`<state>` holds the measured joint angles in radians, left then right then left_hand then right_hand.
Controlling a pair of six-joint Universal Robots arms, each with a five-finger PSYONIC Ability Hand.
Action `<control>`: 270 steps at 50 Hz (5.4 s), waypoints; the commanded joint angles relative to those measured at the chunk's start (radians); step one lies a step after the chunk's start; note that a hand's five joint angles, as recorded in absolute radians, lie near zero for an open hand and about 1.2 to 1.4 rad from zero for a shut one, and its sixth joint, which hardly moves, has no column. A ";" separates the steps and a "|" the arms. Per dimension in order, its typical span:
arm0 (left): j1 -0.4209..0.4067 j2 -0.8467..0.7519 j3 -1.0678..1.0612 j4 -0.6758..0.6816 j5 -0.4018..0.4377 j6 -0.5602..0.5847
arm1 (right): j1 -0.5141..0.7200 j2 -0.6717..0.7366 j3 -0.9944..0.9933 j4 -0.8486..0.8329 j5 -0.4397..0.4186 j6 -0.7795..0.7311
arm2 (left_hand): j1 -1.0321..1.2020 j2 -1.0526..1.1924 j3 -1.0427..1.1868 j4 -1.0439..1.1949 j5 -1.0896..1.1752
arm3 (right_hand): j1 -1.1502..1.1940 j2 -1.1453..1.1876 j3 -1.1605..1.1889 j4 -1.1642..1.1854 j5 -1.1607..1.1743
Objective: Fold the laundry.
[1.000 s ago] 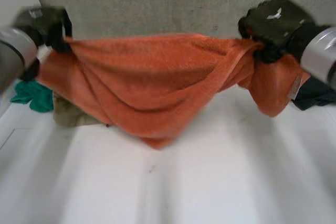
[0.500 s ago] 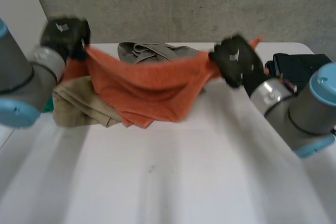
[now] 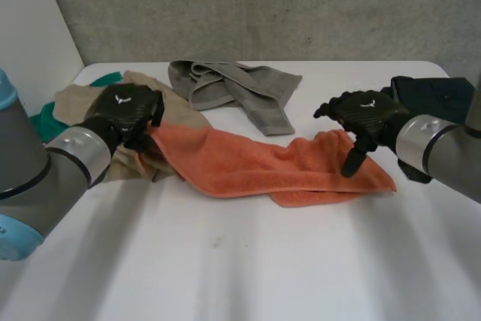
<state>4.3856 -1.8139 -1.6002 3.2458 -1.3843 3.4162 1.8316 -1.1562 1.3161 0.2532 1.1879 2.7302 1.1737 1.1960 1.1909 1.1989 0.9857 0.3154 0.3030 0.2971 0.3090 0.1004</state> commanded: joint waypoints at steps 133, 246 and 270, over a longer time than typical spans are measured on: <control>0.239 -0.975 1.346 -0.011 -0.337 0.677 | 0.078 0.176 -0.031 -0.061 0.208 -0.314 | 0.223 0.200 0.205 0.197 0.236 | 0.009 0.021 0.027 0.015 0.049; -0.035 -0.176 -0.193 -0.035 -0.056 0.271 | -0.083 0.024 0.275 -0.293 0.085 -0.222 | -0.452 -0.475 -0.470 -0.478 -0.439 | 1.081 1.093 1.099 1.087 1.121; -0.003 0.008 -0.123 0.055 -0.153 0.279 | -0.095 -0.102 0.278 -0.209 0.076 -0.231 | 0.223 0.200 0.205 0.197 0.236 | 1.081 1.093 1.099 1.087 1.121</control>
<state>4.3716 -1.9162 -1.7437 3.3132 -1.5616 3.7211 1.7434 -1.1876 1.5979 -0.0066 1.2725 2.5036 1.1569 1.1944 1.1894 1.1948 1.0029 1.1413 1.1776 1.1855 1.1930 0.9991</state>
